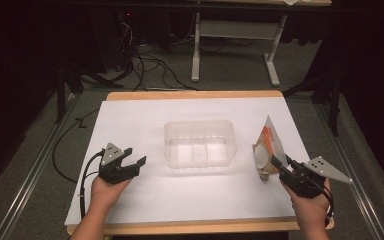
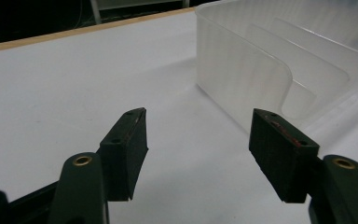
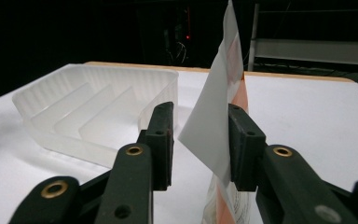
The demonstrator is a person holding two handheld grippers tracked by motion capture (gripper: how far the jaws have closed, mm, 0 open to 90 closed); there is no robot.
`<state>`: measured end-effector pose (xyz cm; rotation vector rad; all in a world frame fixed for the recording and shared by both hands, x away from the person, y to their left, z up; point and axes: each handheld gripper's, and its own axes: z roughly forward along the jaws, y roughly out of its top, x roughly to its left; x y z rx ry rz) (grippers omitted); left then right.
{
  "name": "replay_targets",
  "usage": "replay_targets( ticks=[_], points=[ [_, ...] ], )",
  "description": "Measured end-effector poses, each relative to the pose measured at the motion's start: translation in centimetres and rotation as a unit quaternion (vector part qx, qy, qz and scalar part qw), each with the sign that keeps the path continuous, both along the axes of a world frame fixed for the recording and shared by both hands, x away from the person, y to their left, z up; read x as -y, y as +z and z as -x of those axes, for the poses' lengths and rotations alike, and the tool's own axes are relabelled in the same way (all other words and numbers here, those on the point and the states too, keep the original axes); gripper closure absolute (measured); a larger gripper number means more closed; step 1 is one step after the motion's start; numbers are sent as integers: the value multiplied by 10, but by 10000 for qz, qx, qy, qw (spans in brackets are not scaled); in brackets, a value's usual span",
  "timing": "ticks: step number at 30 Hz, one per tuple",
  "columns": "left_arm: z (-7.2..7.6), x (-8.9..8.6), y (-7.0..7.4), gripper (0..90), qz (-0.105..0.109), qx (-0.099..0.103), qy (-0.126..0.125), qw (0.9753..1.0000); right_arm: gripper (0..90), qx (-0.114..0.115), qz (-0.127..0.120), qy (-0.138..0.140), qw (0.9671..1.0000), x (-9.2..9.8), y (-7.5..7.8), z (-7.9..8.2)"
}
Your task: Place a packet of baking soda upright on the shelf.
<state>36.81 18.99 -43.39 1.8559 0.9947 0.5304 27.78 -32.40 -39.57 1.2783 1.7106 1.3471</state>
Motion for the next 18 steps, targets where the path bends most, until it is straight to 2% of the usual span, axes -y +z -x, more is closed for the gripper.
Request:
replay_targets(
  ticks=[3, 9, 11, 15, 18],
  points=[
    [1, 0, 2, 384, 57, 44, -5, 10000, 641, 0, 53, -8, 10000, -2, -2, 1],
    [1, -2, 4, 406, 240, -38, -79, 9997, 644, -68, 158, -133, 9998, -4, -11, -1],
    [1, -1, 4, 412, 162, 6, -111, 9998, 645, -150, 219, -169, 9995, -5, -16, -4],
    [0, 5, 3, 396, -77, 127, -174, 9997, 710, -257, 332, -317, 9986, -6, -24, -9],
    [-2, 7, 3, 382, -63, 79, -251, 9996, 734, -277, 301, -506, 9979, -6, -28, -17]
  ],
)
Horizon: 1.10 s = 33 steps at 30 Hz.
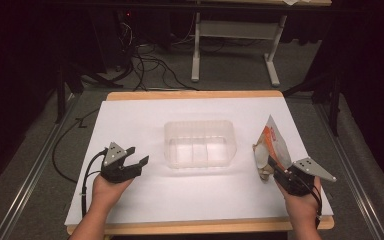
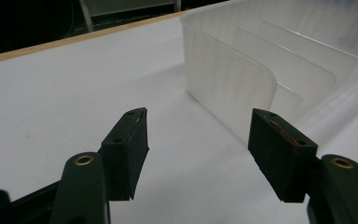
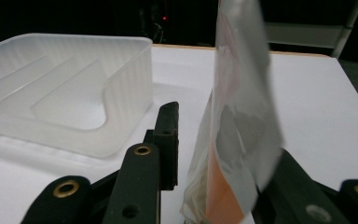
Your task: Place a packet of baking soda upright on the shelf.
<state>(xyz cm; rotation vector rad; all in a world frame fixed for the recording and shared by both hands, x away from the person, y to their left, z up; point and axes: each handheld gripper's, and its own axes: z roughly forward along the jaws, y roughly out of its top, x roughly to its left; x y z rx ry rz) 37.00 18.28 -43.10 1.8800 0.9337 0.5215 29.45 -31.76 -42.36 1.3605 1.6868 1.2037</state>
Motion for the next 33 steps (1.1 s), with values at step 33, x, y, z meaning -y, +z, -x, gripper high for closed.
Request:
replay_targets(
  ticks=[33],
  points=[
    [4, 3, -4, 338, -27, 124, -87, 9999, 900, 565, 181, -277, 9979, -2, 27, 2]
  ],
)
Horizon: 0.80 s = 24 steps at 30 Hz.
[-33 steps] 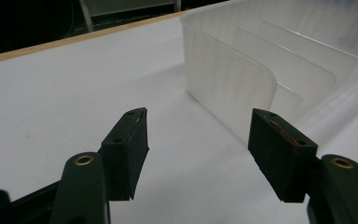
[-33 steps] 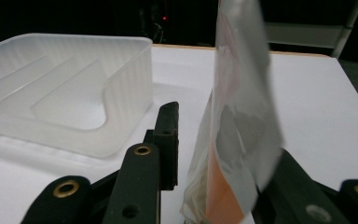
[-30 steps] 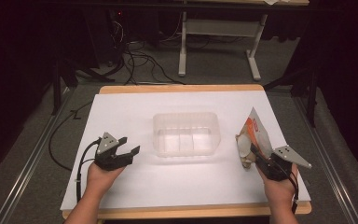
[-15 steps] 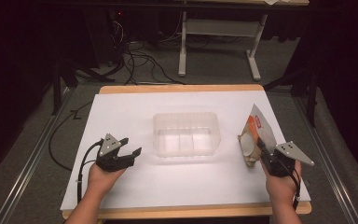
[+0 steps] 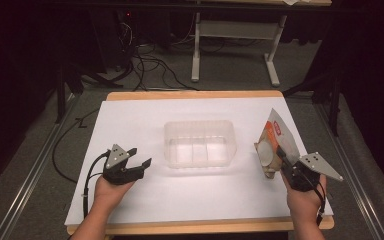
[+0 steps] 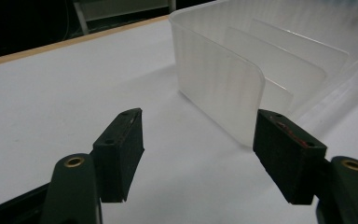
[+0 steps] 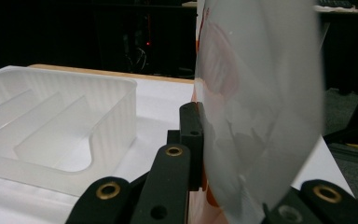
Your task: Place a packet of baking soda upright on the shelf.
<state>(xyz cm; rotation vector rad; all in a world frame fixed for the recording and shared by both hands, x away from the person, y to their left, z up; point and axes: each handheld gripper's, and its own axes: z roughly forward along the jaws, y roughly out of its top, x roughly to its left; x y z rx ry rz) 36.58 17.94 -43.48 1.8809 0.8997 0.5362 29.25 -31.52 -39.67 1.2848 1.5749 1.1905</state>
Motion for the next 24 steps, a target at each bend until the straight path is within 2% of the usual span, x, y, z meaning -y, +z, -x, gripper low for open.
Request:
replay_targets(
  ticks=[13, 24],
  points=[
    [0, -1, -1, 335, 5, -48, 10, 10000, 900, 196, -105, 254, 9994, -19, 24, -1],
    [1, -2, 0, 334, 1, -11, 18, 10000, 900, 428, -209, 383, 9981, -33, 65, -12]
  ],
)
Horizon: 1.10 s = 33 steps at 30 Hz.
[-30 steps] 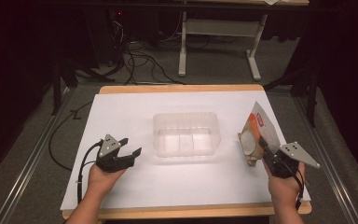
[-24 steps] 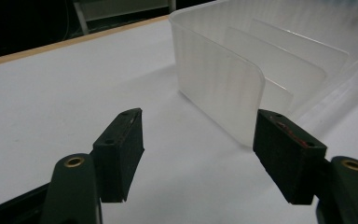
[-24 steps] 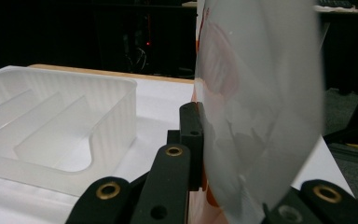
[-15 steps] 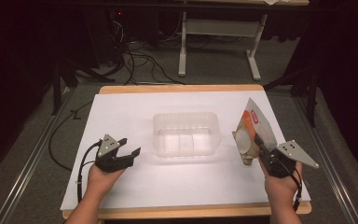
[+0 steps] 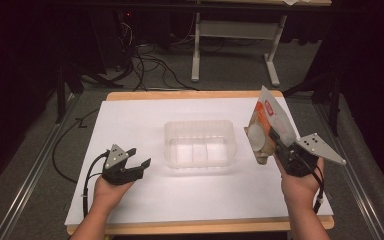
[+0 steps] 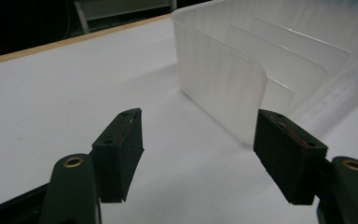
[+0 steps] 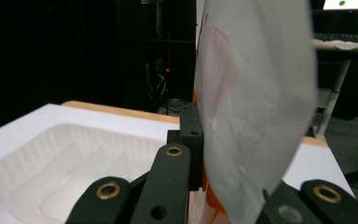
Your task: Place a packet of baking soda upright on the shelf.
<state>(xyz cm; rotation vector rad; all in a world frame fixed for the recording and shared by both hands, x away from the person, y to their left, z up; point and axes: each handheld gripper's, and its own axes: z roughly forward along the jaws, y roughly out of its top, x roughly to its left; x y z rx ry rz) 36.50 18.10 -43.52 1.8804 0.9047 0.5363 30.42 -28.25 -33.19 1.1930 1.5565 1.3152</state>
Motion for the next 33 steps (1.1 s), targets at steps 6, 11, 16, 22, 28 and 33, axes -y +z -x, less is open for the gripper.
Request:
replay_targets(
  ticks=[6, 11, 16, 22, 28, 33],
  points=[
    [-1, -1, 0, 333, -21, -20, 20, 10000, 900, 105, -69, 187, 9997, -17, 19, -9],
    [0, -1, 0, 332, -19, 8, -2, 10000, 900, 177, -100, 329, 9993, -36, 31, -19],
    [-1, -2, 1, 333, -7, 7, 14, 10000, 900, 181, -146, 472, 9986, -56, 34, -29],
    [0, -4, 2, 332, 14, 36, 13, 10000, 900, 113, -176, 619, 9979, -80, 30, -40],
    [-1, -4, 1, 333, 63, 34, 20, 10000, 900, 39, -218, 713, 9972, -101, 19, -48],
    [-1, -4, 2, 331, 62, 35, 4, 10000, 900, -75, -218, 741, 9970, -114, 7, -54]
  ],
)
